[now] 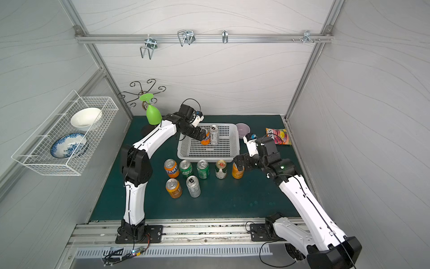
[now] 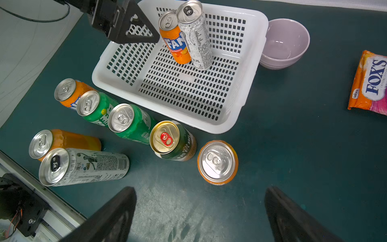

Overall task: Take out the drinks from the basket
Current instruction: Pick up the drink from the basket.

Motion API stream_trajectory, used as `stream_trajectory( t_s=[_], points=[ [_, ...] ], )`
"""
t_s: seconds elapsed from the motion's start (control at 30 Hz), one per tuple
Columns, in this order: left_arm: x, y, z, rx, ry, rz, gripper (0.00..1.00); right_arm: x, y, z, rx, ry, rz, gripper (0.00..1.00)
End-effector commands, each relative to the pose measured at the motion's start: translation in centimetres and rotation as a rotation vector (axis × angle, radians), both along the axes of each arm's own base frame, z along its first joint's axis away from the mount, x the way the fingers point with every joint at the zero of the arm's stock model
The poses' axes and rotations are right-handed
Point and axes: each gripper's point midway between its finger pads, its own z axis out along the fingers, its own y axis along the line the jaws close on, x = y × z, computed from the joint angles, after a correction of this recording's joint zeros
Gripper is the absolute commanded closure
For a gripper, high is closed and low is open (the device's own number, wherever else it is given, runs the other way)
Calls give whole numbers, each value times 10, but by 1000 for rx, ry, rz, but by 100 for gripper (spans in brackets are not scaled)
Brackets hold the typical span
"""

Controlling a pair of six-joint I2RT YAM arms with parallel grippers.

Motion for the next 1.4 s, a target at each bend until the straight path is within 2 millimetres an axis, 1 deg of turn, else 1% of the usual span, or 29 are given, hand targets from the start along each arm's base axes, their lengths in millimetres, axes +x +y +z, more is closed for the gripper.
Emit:
stream_trajectory(
  t_s=[0.0, 0.2, 0.43, 0.63, 0.8, 1.13, 1.27, 1.37],
  points=[
    [16, -15, 10, -27, -68, -56, 5, -5, -1, 2, 18, 15, -2, 1],
    [33, -17, -4, 11, -103, -46, 8, -6, -2, 6, 36, 14, 1, 1],
    [47, -26, -11, -1, -146, -68, 11, -6, -4, 9, 39, 11, -5, 1],
    [51, -32, -15, -11, -145, -80, 12, -6, -6, 9, 38, 14, -11, 1],
    [54, -33, -26, 1, -136, -74, 14, -7, -7, 11, 41, 11, -12, 1],
    [54, -26, -47, 70, -117, -61, 20, -7, -8, 9, 41, 14, -16, 1],
    [54, -27, -45, 64, -118, -61, 25, -7, -7, 8, 44, 18, -15, 1],
    [54, -28, -40, 61, -126, -60, 30, -7, -7, 8, 45, 15, -15, 1]
  ],
)
